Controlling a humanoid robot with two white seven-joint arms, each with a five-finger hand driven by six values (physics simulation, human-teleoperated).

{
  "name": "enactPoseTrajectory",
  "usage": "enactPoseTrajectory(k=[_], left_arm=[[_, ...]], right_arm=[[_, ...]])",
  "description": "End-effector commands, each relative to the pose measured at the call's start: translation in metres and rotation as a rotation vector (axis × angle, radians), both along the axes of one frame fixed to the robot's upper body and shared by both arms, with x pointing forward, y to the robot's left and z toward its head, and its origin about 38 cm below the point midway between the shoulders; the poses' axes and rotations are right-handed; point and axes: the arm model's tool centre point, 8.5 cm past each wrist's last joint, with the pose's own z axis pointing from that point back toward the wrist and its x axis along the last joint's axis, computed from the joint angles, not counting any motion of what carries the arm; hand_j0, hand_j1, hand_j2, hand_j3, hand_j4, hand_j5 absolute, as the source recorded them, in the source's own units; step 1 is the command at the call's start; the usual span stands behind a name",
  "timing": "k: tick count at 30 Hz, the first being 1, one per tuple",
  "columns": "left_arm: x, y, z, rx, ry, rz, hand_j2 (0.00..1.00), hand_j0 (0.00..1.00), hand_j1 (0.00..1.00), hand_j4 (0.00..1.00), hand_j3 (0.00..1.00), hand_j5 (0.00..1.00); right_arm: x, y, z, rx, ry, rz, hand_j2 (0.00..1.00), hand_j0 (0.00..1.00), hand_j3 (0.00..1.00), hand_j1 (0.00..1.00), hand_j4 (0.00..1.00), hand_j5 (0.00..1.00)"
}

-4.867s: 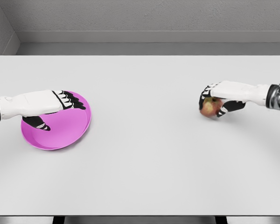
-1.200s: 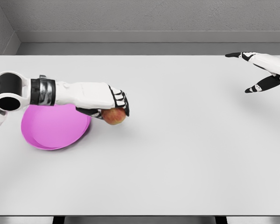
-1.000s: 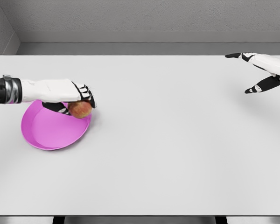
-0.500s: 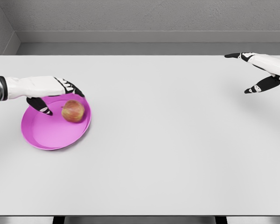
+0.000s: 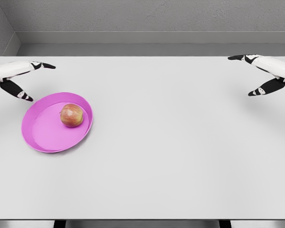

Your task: Put the apple on the plate with both arms

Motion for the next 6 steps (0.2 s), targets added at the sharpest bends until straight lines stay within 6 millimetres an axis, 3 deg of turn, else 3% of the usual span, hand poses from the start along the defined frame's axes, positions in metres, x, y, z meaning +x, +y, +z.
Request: enactPoseTrajectory(k=[1, 6], left_arm=[[0.001, 0.012, -0.003, -0.022, 0.008, 0.047, 1.00, 1.00, 1.00, 1.00, 1.00, 1.00], [0.000, 0.023, -0.004, -0.027, 0.013, 0.082, 1.00, 1.00, 1.00, 1.00, 1.00, 1.00]], right_arm=[[0.000, -0.001, 0.001, 0.007, -0.001, -0.003, 1.00, 1.00, 1.00, 1.00, 1.00, 1.00], [0.000, -0.001, 0.001, 0.007, -0.001, -0.003, 1.00, 1.00, 1.00, 1.00, 1.00, 1.00]])
